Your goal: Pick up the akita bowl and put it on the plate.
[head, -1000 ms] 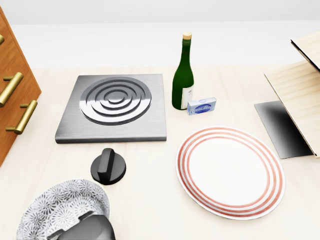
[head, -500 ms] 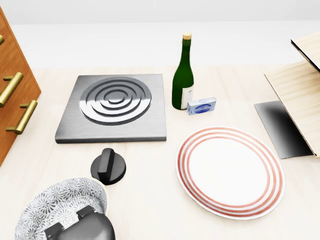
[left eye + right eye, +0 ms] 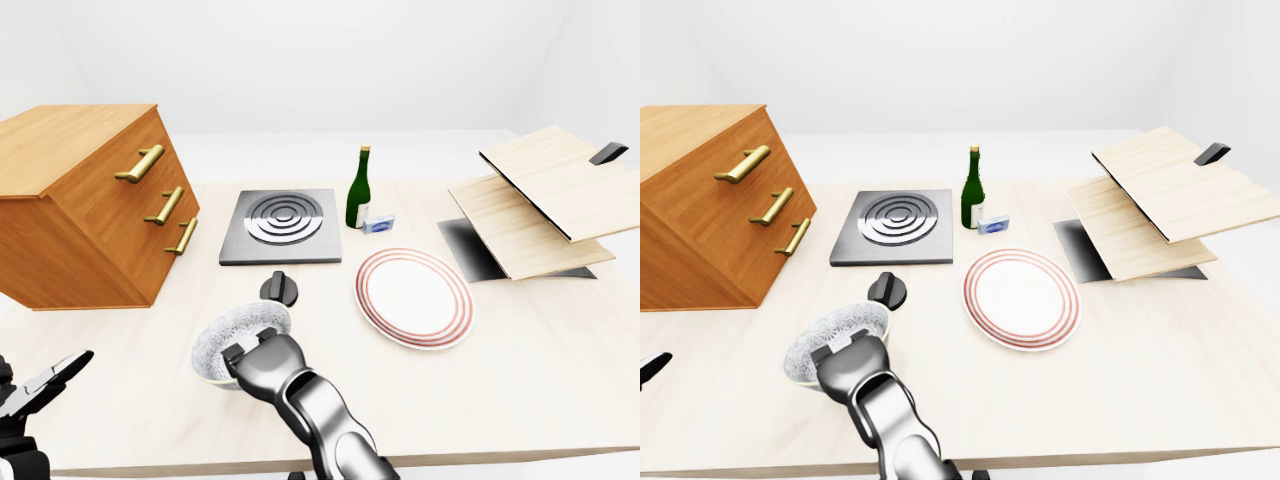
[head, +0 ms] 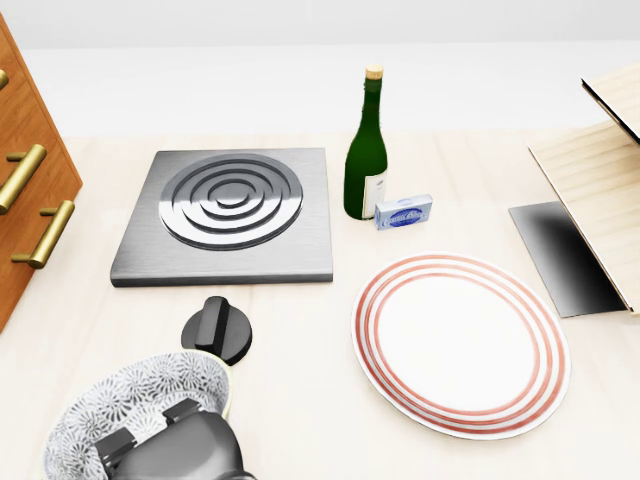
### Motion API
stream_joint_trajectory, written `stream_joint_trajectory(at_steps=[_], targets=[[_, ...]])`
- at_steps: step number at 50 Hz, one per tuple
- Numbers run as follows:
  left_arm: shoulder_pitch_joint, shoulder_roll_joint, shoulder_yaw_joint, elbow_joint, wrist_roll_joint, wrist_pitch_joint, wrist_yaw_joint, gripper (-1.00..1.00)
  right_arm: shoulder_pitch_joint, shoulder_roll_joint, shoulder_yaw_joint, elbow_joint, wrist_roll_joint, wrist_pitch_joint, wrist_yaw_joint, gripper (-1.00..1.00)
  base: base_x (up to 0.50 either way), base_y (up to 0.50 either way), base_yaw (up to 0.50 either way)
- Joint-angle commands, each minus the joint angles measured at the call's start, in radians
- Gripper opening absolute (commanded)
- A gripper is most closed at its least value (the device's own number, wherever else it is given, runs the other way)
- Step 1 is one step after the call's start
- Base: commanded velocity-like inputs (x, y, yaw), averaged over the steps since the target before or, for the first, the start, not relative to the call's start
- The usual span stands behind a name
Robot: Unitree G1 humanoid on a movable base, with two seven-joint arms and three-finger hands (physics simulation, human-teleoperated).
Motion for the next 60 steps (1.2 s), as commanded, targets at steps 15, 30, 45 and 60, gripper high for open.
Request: stream_joint_trajectory(at_steps=[15, 30, 45, 60], targets=[[0.007, -0.003, 0.011, -0.017, -0.006, 0.009, 0.002, 1.00, 0.003, -0.018, -0.018, -0.176, -0.088, 0.000, 0.000, -1.00, 0.00, 0.00, 0.00], [0.000, -0.003, 0.009, -0.004, -0.001, -0.002, -0.001, 1.00, -0.030, -0.013, -0.078, -0.218, -0.091, 0.000, 0.000, -1.00, 0.00, 0.00, 0.00], [0.003, -0.003, 0.011, -0.011, -0.004, 0.002, 0.004, 1.00, -0.081, 0.012, -0.142, -0.293, -0.130, 0.000, 0.000, -1.00, 0.00, 0.00, 0.00], [0.002, -0.001, 0.009, 0.003, -0.005, -0.011, 0.003, 1.00, -0.094, 0.000, -0.207, -0.404, -0.152, 0.000, 0.000, -1.00, 0.00, 0.00, 0.00]])
